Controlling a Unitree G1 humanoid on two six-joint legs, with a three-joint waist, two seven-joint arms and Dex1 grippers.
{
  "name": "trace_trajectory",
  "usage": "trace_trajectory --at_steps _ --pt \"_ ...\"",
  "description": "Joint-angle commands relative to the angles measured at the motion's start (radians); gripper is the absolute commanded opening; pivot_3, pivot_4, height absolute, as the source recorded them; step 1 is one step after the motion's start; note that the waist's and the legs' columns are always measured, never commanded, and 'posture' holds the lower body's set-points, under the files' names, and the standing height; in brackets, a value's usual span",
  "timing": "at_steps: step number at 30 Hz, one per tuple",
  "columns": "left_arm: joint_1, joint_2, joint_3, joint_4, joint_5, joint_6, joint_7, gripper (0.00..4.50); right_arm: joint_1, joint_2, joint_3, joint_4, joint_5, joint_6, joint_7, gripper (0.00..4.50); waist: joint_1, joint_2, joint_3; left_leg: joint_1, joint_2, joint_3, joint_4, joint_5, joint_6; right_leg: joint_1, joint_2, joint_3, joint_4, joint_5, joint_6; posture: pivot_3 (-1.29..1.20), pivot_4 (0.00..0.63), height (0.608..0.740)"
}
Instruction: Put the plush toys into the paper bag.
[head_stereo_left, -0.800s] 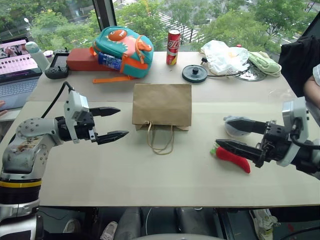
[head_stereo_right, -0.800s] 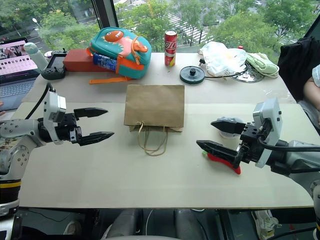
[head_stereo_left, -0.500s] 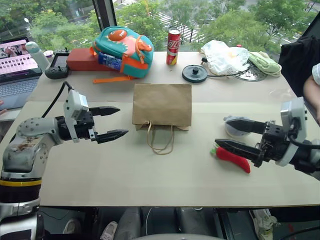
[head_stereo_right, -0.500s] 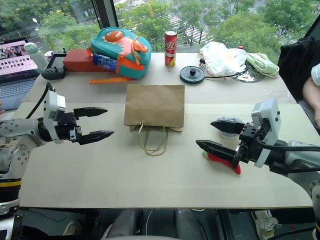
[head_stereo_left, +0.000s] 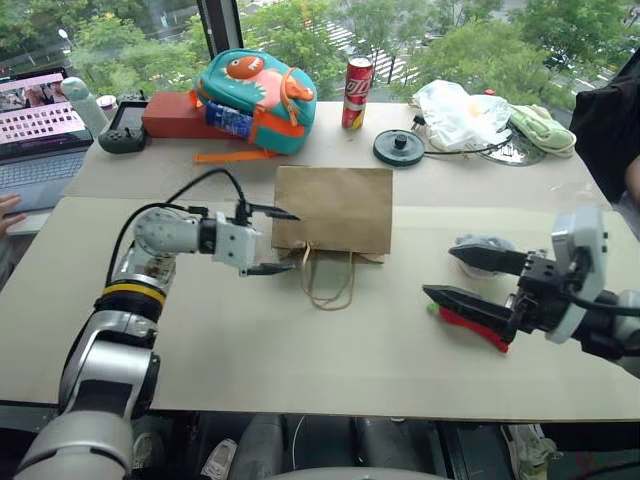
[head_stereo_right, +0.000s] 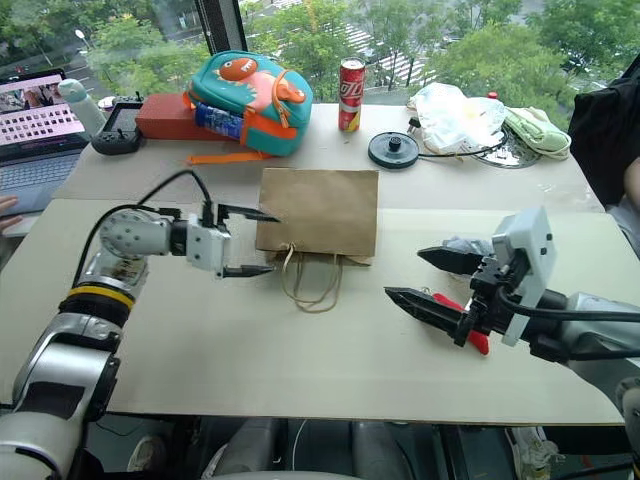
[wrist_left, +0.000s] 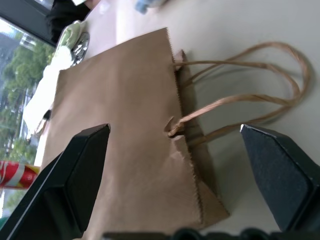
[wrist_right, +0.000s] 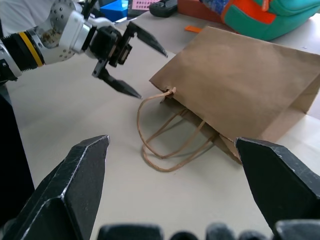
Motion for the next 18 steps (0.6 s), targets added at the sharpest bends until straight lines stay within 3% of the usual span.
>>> trace_trajectory --at_steps 1,11,14,18 --pt "-0.065 -0.017 -0.025 0.112 0.111 -0.161 0.127 4.50 0.011 -0.009 -0.056 -0.060 0.055 -0.033 -0.043 4.46 0.000 0.000 0.000 0.000 0.000 0.000 0.001 0.000 0.000 0.000 0.000 0.000 0.001 0.000 0.000 0.00 0.150 0.739" --pt "-0.114 -0.075 -0.080 0.263 0.268 -0.253 0.383 4.50 0.075 -0.012 -0.088 -0.117 0.123 -0.063 -0.140 4.46 -0.002 0.000 0.000 0.005 0.000 -0.001 0.002 0.000 0.000 0.007 0.000 -0.001 0.001 -0.002 0.004 0.00 0.150 0.739" --pt "-0.123 -0.077 -0.099 0.276 0.292 -0.259 0.417 3.79 0.085 -0.014 -0.086 -0.121 0.125 -0.072 -0.150 4.50 -0.001 0.000 0.000 0.005 0.000 -0.001 0.002 0.000 0.000 0.007 0.000 -0.001 0.001 -0.002 0.004 0.00 0.150 0.739" --pt "-0.125 -0.073 -0.120 0.287 0.307 -0.265 0.446 2.42 0.093 -0.018 -0.079 -0.118 0.123 -0.088 -0.155 4.50 -0.001 0.000 0.000 0.006 0.000 -0.001 0.002 0.000 0.000 0.008 0.000 -0.001 0.001 -0.002 0.004 0.00 0.150 0.739"
